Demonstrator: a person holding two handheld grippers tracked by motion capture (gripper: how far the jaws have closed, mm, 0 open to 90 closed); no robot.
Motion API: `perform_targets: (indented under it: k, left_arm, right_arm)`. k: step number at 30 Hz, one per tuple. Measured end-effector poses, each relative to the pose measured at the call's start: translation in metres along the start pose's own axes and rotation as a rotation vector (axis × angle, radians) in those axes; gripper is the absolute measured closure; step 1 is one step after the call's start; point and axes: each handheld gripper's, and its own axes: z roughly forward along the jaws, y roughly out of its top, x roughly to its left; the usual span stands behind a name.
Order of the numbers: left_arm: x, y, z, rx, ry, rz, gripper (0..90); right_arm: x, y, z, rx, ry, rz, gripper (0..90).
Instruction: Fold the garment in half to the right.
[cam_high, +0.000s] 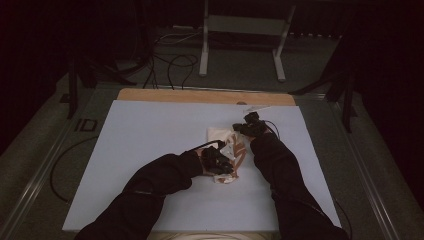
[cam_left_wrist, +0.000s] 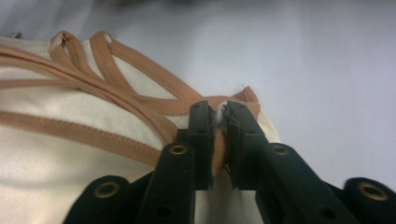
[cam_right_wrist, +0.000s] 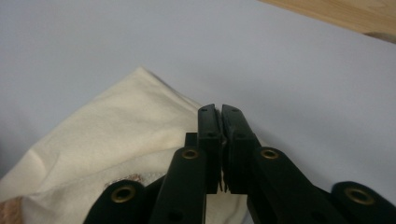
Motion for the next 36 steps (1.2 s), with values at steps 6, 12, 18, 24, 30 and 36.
perform_targets:
  k: [6,12,18,24,30,36]
  left_arm:
    - [-0.005,0.000,-0.016,-0.061,0.014,-0.019,58.5]
    - [-0.007,-0.004,-0.038,-0.126,0.034,-0.069,37.6]
    - [-0.011,-0.015,-0.056,-0.167,0.044,-0.110,9.9]
    - [-0.016,-0.035,-0.069,-0.192,0.059,-0.143,0.4]
    - [-0.027,-0.064,-0.086,-0.261,0.085,-0.220,0.4]
    - [-0.039,-0.096,-0.100,-0.295,0.128,-0.264,0.4]
  right_arm:
    - [-0.004,0.001,-0.006,-0.001,0.011,0.019,58.6]
    - [-0.002,0.008,-0.015,-0.017,0.032,0.020,46.0]
    - [0.004,0.016,-0.022,-0.025,0.033,-0.002,44.9]
    - [0.011,0.019,-0.023,-0.013,0.043,-0.022,44.9]
    - [0.024,0.016,-0.028,0.008,0.063,-0.069,56.9]
    - [0.043,0.007,-0.034,0.050,0.037,-0.166,86.2]
